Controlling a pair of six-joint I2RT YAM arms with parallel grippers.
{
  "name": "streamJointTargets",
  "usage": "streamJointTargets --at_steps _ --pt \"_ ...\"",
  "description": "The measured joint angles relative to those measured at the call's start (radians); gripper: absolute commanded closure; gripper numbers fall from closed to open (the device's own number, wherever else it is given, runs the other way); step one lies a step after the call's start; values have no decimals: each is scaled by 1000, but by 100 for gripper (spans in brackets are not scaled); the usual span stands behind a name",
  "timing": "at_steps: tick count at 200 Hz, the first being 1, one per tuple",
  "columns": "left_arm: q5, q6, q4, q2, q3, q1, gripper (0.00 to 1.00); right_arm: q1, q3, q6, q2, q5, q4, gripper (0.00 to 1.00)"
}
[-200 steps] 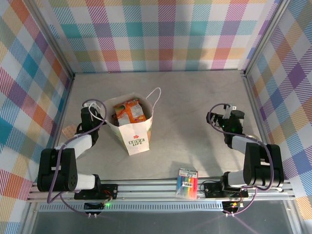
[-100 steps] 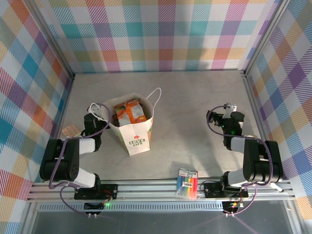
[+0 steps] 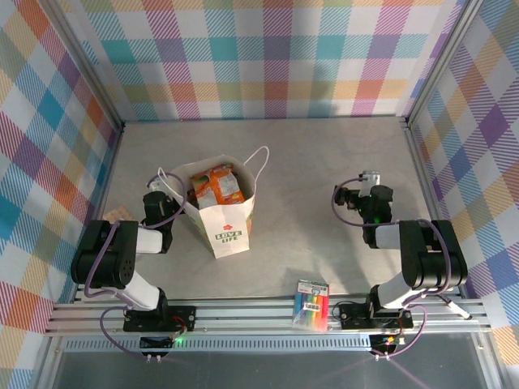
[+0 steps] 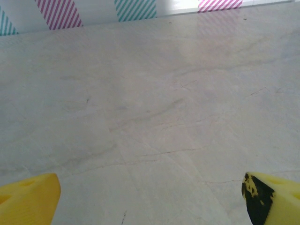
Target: Place the snacks into the paper bag
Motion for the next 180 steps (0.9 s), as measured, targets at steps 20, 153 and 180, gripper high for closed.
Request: streamJointTargets --at_steps 20,153,180 --pt "-10 0 -3 0 0 0 1 0 0 -6 0 16 -2 1" --pt "-36 0 -22 0 1 -10 1 0 0 -6 0 25 -2 1" --pt "-36 0 -22 0 1 -11 0 0 0 -6 0 25 -2 1"
